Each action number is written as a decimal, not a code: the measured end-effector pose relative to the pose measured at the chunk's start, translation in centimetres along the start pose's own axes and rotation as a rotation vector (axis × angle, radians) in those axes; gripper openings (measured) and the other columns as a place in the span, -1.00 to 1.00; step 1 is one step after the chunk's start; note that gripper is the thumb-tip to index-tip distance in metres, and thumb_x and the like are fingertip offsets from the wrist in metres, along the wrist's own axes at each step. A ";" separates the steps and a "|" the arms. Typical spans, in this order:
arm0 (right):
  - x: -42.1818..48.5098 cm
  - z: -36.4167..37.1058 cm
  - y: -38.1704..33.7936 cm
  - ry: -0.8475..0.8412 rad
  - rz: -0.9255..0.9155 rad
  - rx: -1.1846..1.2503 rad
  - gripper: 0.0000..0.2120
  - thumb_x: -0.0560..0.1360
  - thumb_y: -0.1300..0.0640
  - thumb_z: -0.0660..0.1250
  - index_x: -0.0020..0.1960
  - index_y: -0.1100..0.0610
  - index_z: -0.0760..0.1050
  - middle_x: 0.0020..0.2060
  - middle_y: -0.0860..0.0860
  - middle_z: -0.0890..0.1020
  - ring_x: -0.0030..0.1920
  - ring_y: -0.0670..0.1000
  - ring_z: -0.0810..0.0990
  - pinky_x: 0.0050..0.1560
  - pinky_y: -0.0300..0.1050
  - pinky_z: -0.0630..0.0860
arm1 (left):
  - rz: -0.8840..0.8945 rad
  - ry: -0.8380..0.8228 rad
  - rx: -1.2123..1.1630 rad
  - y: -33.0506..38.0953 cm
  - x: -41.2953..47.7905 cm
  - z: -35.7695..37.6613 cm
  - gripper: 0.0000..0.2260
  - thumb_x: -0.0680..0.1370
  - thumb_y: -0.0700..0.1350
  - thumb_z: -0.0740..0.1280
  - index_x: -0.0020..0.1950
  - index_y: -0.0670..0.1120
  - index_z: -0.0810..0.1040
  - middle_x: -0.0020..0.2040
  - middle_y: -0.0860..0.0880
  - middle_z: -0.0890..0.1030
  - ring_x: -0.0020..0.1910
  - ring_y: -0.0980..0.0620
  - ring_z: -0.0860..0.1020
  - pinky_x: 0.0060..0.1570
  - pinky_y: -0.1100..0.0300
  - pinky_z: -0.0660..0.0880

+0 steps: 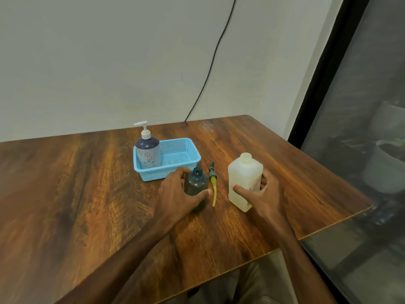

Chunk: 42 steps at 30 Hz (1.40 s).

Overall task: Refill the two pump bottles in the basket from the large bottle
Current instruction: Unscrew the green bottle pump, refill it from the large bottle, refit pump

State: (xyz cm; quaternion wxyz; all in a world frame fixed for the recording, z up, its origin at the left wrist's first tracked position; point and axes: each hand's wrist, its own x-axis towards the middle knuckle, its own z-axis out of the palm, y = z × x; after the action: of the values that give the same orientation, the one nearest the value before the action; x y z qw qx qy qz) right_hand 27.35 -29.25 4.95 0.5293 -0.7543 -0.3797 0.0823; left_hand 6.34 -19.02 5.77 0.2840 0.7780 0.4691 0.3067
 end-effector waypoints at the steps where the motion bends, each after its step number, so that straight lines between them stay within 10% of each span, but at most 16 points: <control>1: -0.3 -0.2 -0.1 -0.012 -0.009 -0.007 -0.15 0.20 -0.09 0.64 0.40 0.00 0.36 0.32 -0.05 0.51 0.26 -0.02 0.50 0.15 0.06 0.58 | 0.021 0.016 -0.012 0.0 0.0 0.1 -0.23 0.29 0.32 0.58 0.38 0.03 0.45 0.33 0.03 0.57 0.19 0.09 0.54 0.19 0.16 0.54; 20: -1.5 -2.7 -1.1 -0.215 -0.199 -0.249 -0.17 0.16 -0.18 0.61 0.36 -0.04 0.43 0.21 -0.20 0.55 0.17 -0.15 0.49 0.01 -0.31 0.51 | 0.263 -0.151 0.000 2.0 -0.3 -3.4 -0.27 0.24 0.37 0.56 0.36 0.21 0.52 0.20 0.18 0.59 0.09 0.15 0.57 0.08 0.16 0.61; 28: -1.5 -2.9 -1.4 -0.238 -0.227 -0.286 -0.22 0.19 -0.12 0.63 0.34 -0.05 0.45 0.21 -0.15 0.58 0.15 -0.15 0.51 0.15 -0.08 0.59 | 0.291 -0.214 0.098 2.4 -0.3 -4.1 -0.22 0.27 0.36 0.55 0.44 0.17 0.48 0.28 0.09 0.56 0.11 0.12 0.55 0.07 0.15 0.62; 42: -1.7 -3.1 -3.2 -0.268 -0.296 -0.308 -0.27 0.20 -0.03 0.64 0.31 -0.07 0.46 0.07 -0.27 0.50 0.08 -0.19 0.47 0.08 -0.23 0.51 | 0.294 -0.184 0.094 1.6 -0.1 -4.3 -0.30 0.29 0.30 0.58 0.39 0.26 0.48 0.29 0.09 0.56 0.09 0.13 0.55 0.09 0.11 0.61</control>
State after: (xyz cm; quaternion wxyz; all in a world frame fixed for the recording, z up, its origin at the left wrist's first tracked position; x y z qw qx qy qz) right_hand 26.25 -32.13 8.60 0.3593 -0.7445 -0.5609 0.0445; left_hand 3.98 -19.09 9.68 0.2413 0.8754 0.3362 0.2500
